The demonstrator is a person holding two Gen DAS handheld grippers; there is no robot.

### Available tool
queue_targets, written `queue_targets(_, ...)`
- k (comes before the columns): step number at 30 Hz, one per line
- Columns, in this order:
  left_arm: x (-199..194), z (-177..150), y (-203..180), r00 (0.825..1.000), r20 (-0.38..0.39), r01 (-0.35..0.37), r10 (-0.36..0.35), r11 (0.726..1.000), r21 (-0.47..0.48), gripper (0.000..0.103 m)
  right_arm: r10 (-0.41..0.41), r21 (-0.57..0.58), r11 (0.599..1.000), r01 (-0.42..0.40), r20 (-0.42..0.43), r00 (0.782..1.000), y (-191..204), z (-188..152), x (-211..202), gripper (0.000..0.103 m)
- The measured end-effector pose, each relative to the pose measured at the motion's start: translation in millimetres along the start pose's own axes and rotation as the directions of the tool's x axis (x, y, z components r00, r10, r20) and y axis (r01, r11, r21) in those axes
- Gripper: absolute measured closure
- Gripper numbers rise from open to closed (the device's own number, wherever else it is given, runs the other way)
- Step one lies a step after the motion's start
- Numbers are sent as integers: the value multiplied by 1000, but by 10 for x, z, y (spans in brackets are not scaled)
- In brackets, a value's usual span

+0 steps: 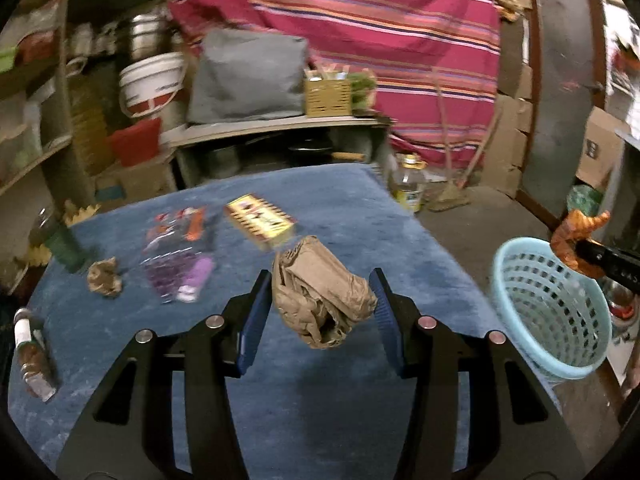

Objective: Collect trash
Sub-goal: 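Carry the beige cloth and orange snack bag over the light blue basket with both tools, then open both tools to drop the beige cloth and orange bag into the basket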

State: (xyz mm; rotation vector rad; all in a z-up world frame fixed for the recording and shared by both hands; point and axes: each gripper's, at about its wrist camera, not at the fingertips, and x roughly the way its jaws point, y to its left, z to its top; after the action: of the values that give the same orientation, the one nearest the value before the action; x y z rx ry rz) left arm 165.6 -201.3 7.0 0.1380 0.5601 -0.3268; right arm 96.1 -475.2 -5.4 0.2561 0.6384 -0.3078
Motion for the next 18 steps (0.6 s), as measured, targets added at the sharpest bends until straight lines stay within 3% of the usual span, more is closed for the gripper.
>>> queue_targets(10,122,-21,-799,996,-25,88,-87,995,41,54,12,82,997,-9,-35,999,-501,-59,114,86)
queue_targets(18,368,-107,-1328,981,-64,184,-181,982,41,54,-12,131,991,17,-36,999,-830,-63,96,86)
